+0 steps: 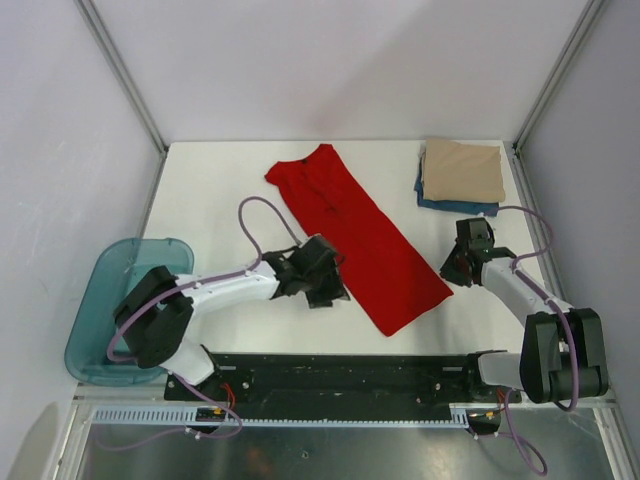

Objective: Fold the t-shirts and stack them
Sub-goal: Rotate the tshirt 90 degrees

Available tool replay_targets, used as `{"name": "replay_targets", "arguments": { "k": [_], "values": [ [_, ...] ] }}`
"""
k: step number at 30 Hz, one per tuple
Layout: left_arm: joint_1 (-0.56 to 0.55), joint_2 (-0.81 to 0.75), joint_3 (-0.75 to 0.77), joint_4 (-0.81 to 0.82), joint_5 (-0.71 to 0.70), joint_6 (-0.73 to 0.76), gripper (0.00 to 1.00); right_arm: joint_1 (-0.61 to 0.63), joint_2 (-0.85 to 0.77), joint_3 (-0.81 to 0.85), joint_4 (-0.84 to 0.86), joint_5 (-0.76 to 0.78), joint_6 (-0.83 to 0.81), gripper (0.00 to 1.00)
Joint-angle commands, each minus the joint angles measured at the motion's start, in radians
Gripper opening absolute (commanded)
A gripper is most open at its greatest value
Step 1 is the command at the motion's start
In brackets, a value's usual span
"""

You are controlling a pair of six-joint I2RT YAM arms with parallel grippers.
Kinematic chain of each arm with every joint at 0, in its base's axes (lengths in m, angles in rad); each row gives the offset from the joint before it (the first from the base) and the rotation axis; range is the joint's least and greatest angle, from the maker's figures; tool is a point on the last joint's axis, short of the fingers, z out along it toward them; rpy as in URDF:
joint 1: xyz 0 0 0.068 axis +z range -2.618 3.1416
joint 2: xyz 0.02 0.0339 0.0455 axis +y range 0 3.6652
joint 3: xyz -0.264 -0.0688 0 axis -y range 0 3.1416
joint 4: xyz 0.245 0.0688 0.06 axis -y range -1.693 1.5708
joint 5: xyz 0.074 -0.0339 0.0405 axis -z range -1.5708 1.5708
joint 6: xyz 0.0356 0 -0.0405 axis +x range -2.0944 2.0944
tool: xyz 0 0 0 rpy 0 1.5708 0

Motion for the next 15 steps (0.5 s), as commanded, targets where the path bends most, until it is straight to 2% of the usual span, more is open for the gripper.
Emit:
{"name": "replay_targets", "arguments": {
  "k": [1,7,15],
  "values": [
    [-0.108,0.047,0.020,0.099,-0.018,-0.286,0.53,-0.018,-0.009,0.035,0.009,0.002,0.006,0.18],
    [-0.224,0.174,0.090,0.131,0.003,-0.434,0.49,-0.043,-0.029,0.036,0.000,-0.014,-0.002,0.18],
    [-0.280,0.257,0.158,0.135,-0.002,-0.486,0.48,-0.065,-0.052,0.033,-0.004,-0.033,-0.008,0.18]
  ]
}}
